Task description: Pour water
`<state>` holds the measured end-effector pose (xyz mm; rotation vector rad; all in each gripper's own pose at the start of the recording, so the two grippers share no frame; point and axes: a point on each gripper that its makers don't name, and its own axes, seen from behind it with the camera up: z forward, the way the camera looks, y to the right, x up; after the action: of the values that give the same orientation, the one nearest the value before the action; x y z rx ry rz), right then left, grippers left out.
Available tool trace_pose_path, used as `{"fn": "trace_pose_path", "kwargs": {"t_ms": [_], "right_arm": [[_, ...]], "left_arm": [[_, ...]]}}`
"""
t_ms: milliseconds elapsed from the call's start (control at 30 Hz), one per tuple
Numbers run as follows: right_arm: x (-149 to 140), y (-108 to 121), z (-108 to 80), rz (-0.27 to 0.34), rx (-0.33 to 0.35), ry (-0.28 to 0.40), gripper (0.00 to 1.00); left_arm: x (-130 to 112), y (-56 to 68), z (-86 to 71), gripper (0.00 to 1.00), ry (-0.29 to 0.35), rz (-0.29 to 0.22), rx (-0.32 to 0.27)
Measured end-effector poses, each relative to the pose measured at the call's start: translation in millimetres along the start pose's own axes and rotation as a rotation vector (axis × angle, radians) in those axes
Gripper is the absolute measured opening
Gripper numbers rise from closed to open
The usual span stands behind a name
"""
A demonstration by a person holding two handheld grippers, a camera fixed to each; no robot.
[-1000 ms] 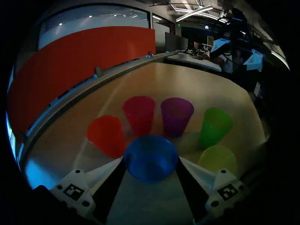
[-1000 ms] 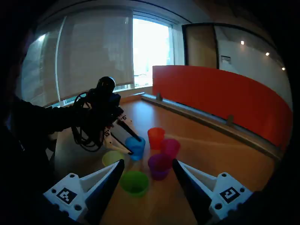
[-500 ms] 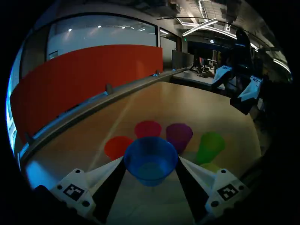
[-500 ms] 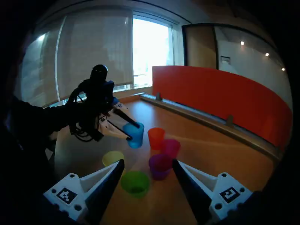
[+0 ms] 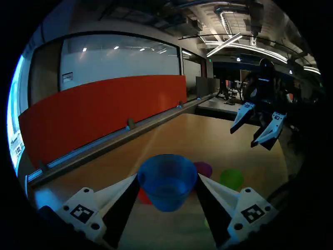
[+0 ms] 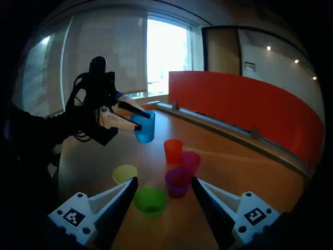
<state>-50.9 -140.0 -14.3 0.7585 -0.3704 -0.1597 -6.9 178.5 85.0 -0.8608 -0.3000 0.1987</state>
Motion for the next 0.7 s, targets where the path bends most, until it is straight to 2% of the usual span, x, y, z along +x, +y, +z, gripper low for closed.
{"fn": "trace_pose_path", "kwargs": {"t_ms": [467, 700], "right_arm": [[-19, -4, 8.8, -0.001, -0.001, -0.019, 0.99], [-31, -8, 15.0, -0.013, 0.001, -0.038, 0.99]], "left_arm": [[45, -11.1, -25.4, 0.87, 0.137, -0.020, 0.042], [60, -12.5, -35.1, 0.87, 0.174, -0.026, 0.049]]}}
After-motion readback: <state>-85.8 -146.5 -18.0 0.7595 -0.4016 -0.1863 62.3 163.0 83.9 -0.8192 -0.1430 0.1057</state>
